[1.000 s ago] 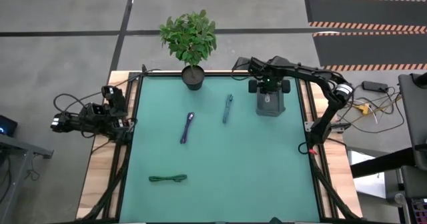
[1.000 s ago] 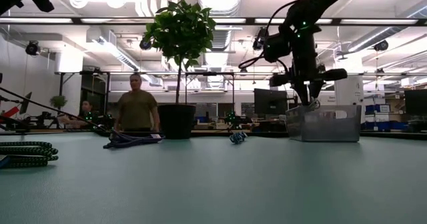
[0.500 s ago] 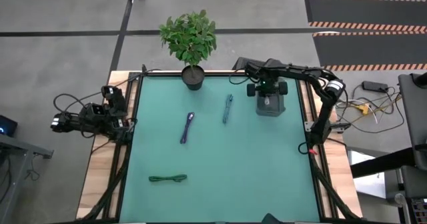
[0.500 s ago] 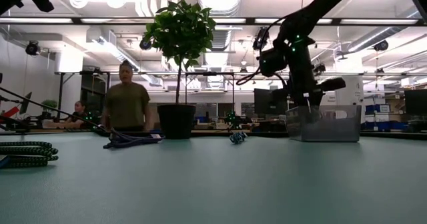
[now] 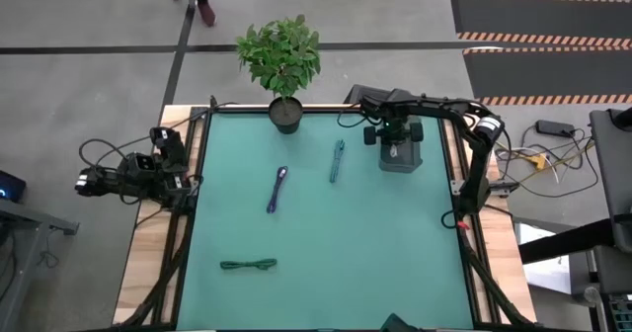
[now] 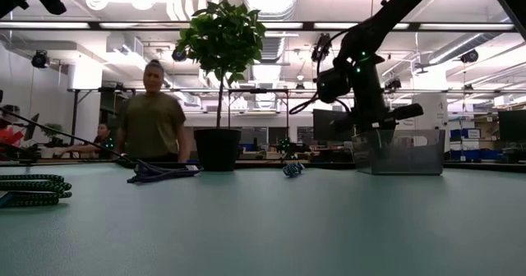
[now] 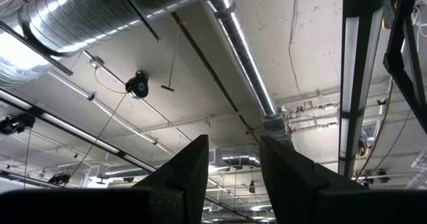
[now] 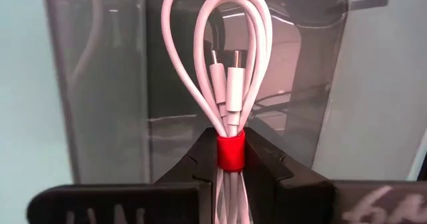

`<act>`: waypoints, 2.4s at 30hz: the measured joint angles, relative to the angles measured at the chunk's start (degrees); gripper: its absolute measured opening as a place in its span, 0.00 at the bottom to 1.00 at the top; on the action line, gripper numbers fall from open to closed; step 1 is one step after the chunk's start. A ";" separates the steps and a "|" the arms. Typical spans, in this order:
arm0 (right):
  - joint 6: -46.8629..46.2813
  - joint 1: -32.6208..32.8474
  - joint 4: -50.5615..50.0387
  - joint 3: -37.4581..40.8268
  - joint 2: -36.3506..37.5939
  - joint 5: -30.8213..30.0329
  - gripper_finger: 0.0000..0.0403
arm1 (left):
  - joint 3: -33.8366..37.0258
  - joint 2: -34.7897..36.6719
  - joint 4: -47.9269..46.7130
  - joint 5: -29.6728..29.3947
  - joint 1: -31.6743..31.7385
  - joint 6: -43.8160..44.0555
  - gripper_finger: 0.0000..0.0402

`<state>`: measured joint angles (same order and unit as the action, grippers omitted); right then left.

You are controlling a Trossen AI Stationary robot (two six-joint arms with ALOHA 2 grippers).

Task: Pick and place USB-C Cables
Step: Put the white charger cable into the black bin

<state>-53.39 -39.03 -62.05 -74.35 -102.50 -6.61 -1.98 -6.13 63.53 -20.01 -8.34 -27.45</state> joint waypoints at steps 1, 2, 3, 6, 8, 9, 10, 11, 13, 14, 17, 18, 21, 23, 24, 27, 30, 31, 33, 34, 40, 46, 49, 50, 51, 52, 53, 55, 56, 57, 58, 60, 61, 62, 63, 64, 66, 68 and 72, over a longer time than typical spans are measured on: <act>-0.01 0.00 0.05 0.00 -0.14 0.14 0.08 | 0.00 0.00 0.01 0.00 0.02 0.01 0.29; 0.05 0.00 0.05 0.00 -0.22 0.00 0.08 | 0.00 0.00 0.02 0.00 0.01 -0.01 0.29; 0.05 0.00 0.07 0.00 -0.28 0.05 0.08 | 0.00 0.00 0.02 0.00 0.02 0.01 0.29; 0.40 0.00 0.24 0.00 -0.31 0.08 0.08 | 0.00 0.00 0.02 0.00 0.02 0.01 0.29; 0.49 0.00 0.34 0.00 -0.31 0.06 0.08 | 0.00 0.00 0.03 0.00 0.00 0.00 0.29; 0.79 0.00 0.45 0.00 -0.31 0.05 0.08 | 0.00 0.00 0.02 0.00 0.00 0.01 0.29; 1.19 0.00 0.60 0.00 -0.31 0.04 0.08 | 0.00 0.00 0.02 0.00 0.02 -0.01 0.29; 1.46 0.00 0.72 0.00 -0.31 0.03 0.08 | 0.00 0.00 0.02 0.00 0.02 0.01 0.29; 1.52 0.00 0.78 0.00 -0.31 0.03 0.08 | 0.00 0.00 0.04 0.00 0.01 0.01 0.29; 1.52 0.00 0.82 0.00 -0.31 0.03 0.08 | 0.00 0.00 0.08 0.00 0.01 0.01 0.29; 1.55 0.00 0.88 0.00 -0.31 0.02 0.08 | 0.00 0.00 0.11 0.00 0.01 0.01 0.29; 1.64 0.00 0.90 0.00 -0.31 0.02 0.08 | 0.00 0.00 0.11 0.00 0.00 0.01 0.29; 1.93 0.00 0.97 0.00 -0.31 0.02 0.08 | 0.00 0.00 0.27 0.00 0.02 -0.01 0.29; 1.93 0.00 0.97 0.00 -0.31 0.02 0.08 | 0.00 0.00 0.55 0.00 0.01 0.00 0.29; 1.95 0.00 0.99 0.00 -0.31 0.02 0.08 | 0.00 0.00 0.56 0.00 0.00 0.01 0.29; 1.95 0.00 1.05 0.00 -0.31 0.01 0.10 | 0.00 0.00 0.55 0.00 0.02 -0.01 0.29; 1.95 0.00 1.06 0.00 -0.31 -0.01 0.11 | 0.00 0.00 0.55 0.00 0.01 0.00 0.29; 1.95 0.00 1.05 0.00 -0.31 0.00 0.11 | 0.00 0.00 0.55 0.00 0.02 -0.01 0.29; 1.95 0.00 1.08 0.00 -0.31 0.02 0.11 | 0.00 0.00 0.55 0.00 0.00 -0.01 0.29; 1.98 0.00 1.08 0.00 -0.31 -0.01 0.11 | 0.00 0.00 0.55 0.00 0.00 0.00 0.29; 2.10 0.00 1.08 0.00 -0.31 0.02 0.11 | 0.00 0.00 0.55 0.00 0.02 0.00 0.29; 2.83 0.00 1.10 0.00 -0.31 -0.03 0.11 | -0.02 0.00 0.62 0.00 0.02 -0.01 0.29; 2.81 0.00 1.10 0.00 -0.31 -0.01 0.11 | -0.02 0.00 0.66 0.00 0.00 -0.01 0.29; 2.81 0.00 1.10 0.00 -0.31 -0.01 0.11 | -0.02 0.00 0.68 0.00 0.00 -0.01 0.29; 2.80 0.00 1.10 0.00 -0.31 -0.01 0.11 | -0.02 0.00 0.68 0.00 0.02 -0.01 0.29; 2.78 0.00 1.10 0.00 -0.31 -0.01 0.11 | -0.02 0.00 0.69 0.00 0.00 0.01 0.29; 2.78 0.00 1.09 0.00 -0.31 0.00 0.11 | -0.02 0.00 0.68 0.00 0.00 -0.01 0.29; 2.78 0.00 1.10 0.00 -0.31 -0.01 0.11 | -0.02 0.00 0.68 0.00 0.01 0.00 0.29; 2.77 0.00 1.10 0.00 -0.31 0.00 0.11 | -0.02 0.00 0.68 0.00 0.02 0.00 0.29; 2.76 0.00 1.08 0.00 -0.31 0.02 0.11 | -0.02 0.00 0.68 0.00 0.01 -0.01 0.29; 2.76 0.00 1.08 0.00 -0.31 0.02 0.11 | -0.02 0.00 0.69 0.00 0.01 0.00 0.29; 2.79 0.00 1.08 0.00 -0.31 0.02 0.11 | -0.02 0.00 0.72 0.00 0.01 0.00 0.29; 2.90 0.00 1.10 0.00 -0.31 0.00 0.11 | -0.02 0.00 0.72 0.00 0.02 -0.01 0.29; 2.98 0.00 1.12 0.00 -0.31 -0.05 0.11 | -0.02 0.00 0.72 0.00 0.01 0.01 0.29; 2.97 0.00 1.10 0.00 -0.31 -0.38 0.12 | -0.02 0.00 0.74 0.00 0.00 -0.01 0.29; 2.91 0.00 1.10 0.00 -0.31 -0.79 0.13 | -0.02 0.00 0.72 0.00 0.01 -0.01 0.29; 2.85 0.00 1.12 0.00 -0.31 -0.94 0.15 | -0.02 0.00 0.73 0.00 0.00 0.01 0.29; 2.83 0.00 1.12 0.00 -0.31 -0.95 0.18 | -0.03 0.00 0.74 0.00 0.00 0.00 0.29; 2.83 0.00 1.10 0.00 -0.31 -1.03 0.24 | -0.13 0.02 0.90 0.00 0.00 -0.01 0.29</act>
<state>-50.57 -39.03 -60.95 -74.35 -102.80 -7.64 -2.11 -6.11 64.42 -20.01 -8.34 -27.46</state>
